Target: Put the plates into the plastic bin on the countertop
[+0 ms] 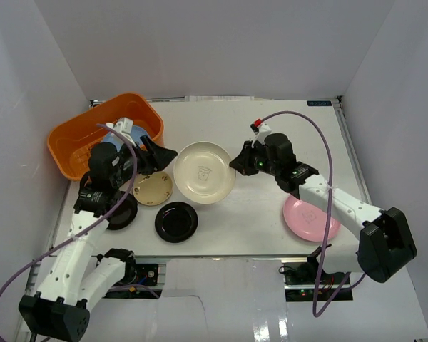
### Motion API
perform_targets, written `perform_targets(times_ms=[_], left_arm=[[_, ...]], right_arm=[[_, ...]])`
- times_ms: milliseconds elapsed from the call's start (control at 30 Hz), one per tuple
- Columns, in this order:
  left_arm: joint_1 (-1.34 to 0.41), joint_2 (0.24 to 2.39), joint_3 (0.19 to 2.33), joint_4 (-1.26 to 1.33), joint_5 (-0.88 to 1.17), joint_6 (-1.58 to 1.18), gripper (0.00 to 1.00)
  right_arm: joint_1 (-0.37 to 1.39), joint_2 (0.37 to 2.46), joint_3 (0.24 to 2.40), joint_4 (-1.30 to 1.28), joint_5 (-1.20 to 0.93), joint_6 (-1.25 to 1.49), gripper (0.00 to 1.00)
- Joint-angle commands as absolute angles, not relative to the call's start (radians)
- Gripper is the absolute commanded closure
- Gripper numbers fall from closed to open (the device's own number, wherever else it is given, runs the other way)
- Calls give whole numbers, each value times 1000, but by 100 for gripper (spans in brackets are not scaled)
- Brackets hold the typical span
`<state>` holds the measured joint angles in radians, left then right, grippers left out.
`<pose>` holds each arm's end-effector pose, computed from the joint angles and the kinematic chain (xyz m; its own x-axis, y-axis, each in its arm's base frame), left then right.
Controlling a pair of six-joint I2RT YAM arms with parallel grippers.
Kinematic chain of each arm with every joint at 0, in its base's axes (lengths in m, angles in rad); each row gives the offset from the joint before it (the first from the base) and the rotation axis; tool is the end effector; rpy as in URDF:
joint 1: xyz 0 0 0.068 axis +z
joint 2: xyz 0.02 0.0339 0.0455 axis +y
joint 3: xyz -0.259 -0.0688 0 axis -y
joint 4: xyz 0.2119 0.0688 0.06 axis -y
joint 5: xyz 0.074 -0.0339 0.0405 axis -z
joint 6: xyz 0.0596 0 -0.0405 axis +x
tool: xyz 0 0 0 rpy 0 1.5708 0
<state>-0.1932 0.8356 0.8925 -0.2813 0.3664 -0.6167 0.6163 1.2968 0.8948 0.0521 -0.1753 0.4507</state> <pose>0.1734 -0.0557 0.3487 -0.4801 -0.4563 -0.7492 0.2996 0.7175 -0.6289 0.2331 0.1779 0.2897 -0.5580 0.1304 -0.8196 -0.5108 0.7243 0.4630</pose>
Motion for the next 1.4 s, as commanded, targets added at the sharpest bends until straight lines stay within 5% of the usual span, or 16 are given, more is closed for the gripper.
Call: perform_targets(times_ms=[0, 233, 333, 433, 467, 500, 600, 700, 833, 1100, 1167, 1233, 1333, 1367], left_arm=[[-235, 917, 835, -282, 452, -592, 21], [-301, 1029, 848, -290, 382, -523, 32], [-311, 1025, 848, -295, 332, -508, 52], [-316, 1028, 851, -291, 330, -515, 88], [-316, 1025, 854, -287, 312, -520, 96], [-318, 1022, 856, -281, 305, -534, 100], [-316, 1032, 908, -293, 246, -545, 100], [-314, 1089, 1021, -351, 115, -534, 100], [-228, 1176, 1167, -397, 61, -549, 100], [158, 1262, 1243, -393, 127, -658, 100], [233, 1275, 1236, -391, 101, -666, 100], [280, 1284, 1224, -394, 42, -666, 100], [293, 1311, 1220, -400, -52, -635, 100], [293, 1324, 1216, -400, -63, -631, 100]], right_arm=[[630, 1302, 962, 83, -184, 431, 92], [637, 1319, 962, 86, -181, 437, 92], [637, 1312, 960, 80, -172, 434, 92], [638, 1307, 960, 69, -167, 426, 91], [637, 1304, 960, 58, -164, 423, 89], [638, 1293, 960, 54, -164, 417, 76], [637, 1244, 943, 32, -152, 403, 37], [637, 1180, 939, -52, -104, 359, 21], [632, 1077, 865, -120, -6, 315, 23], [558, 887, 516, -195, 280, 393, 63], [534, 858, 473, -199, 293, 405, 65], [519, 850, 433, -201, 305, 414, 62], [492, 836, 405, -199, 362, 440, 35], [491, 833, 400, -198, 362, 440, 33]])
